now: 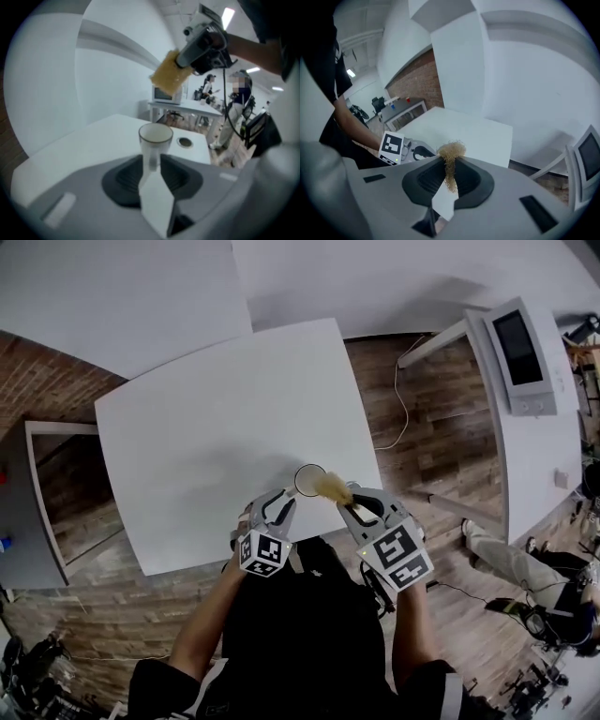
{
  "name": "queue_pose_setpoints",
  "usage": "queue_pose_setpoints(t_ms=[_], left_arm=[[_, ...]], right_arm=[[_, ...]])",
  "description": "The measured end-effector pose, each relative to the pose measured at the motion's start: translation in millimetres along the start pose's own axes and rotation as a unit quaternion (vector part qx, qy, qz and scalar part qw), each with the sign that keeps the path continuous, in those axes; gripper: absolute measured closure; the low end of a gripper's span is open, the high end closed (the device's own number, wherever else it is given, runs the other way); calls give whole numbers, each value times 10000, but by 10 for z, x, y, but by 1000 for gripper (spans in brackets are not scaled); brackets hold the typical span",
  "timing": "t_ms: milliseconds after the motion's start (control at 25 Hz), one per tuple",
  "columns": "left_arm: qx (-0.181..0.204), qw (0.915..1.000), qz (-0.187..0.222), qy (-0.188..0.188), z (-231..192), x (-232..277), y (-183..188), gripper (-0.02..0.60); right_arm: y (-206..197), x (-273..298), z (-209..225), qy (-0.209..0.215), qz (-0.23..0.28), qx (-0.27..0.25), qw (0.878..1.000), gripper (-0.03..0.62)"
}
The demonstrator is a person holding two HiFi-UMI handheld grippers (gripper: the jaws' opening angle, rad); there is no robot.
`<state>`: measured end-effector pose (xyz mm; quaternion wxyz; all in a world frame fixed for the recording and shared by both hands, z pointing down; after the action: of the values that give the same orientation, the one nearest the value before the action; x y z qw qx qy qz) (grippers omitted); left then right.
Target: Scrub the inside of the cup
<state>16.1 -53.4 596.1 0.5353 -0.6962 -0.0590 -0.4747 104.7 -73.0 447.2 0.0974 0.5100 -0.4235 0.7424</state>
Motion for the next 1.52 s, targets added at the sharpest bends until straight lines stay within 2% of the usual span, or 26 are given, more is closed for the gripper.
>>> queue_pose_setpoints(t_ms=[80, 160, 240, 320, 440, 480, 560, 600, 640, 680, 840, 960, 1120, 1520], left_arm=[[-81, 9997, 112, 214, -76, -168, 24, 465], [-101, 9976, 366, 577, -174, -396, 145, 466], [-152, 9921, 777, 970, -270, -664, 386, 469], [-176, 9826, 1301, 1313, -347, -954, 713, 483], [92, 9636, 2056, 1709, -399, -1396, 1229, 518], [67, 9586, 2237, 1758, -391, -1528, 1352, 560], [-551, 9468, 2642, 1755, -369, -1729, 1499, 578], [-866, 9390, 2817, 1771, -359, -1788, 1538, 578], [-1012, 9341, 2904, 1812, -343, -1815, 1554, 578], [-1040, 9330, 2906, 1853, -317, -1813, 1548, 578], [-874, 9401, 2737, 1838, -177, -1724, 1501, 578], [-474, 9456, 2662, 1812, -112, -1728, 1515, 578], [-58, 9486, 2596, 1811, -54, -1719, 1551, 578], [17, 9498, 2579, 1771, -16, -1692, 1580, 578]], right_arm=[[32, -163, 40, -51, 789, 209, 9967, 556], [92, -348, 62, -52, 1648, 491, 9851, 556], [197, -574, 55, 42, 2539, 913, 9629, 556], [272, -801, 31, -1, 3269, 1186, 9376, 556], [350, -1096, -46, -383, 4075, 982, 9071, 556], [377, -1193, -64, -497, 4316, 985, 8953, 556], [359, -1315, -58, -746, 4619, 1121, 8767, 556], [322, -1328, -47, -886, 4650, 1182, 8729, 556], [274, -1312, -38, -1016, 4603, 1229, 8733, 556], [225, -1283, -36, -1111, 4530, 1276, 8753, 556], [139, -1207, -47, -1173, 4423, 1380, 8784, 556], [186, -1244, -108, -1091, 4528, 1348, 8746, 556], [167, -1239, -104, -1180, 4460, 1356, 8768, 556], [128, -1221, -130, -1267, 4312, 1219, 8850, 556]])
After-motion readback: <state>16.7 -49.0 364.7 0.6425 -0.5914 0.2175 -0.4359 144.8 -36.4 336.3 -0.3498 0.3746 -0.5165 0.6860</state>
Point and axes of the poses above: the fingertips, and each gripper's own axes: x forward along the fingers, z to its right, y out of its top, the point moved 1 cm from there along -x, backward along the fingers, and after that the axes turned 7 degrees about -z, right-handed, at the moved point
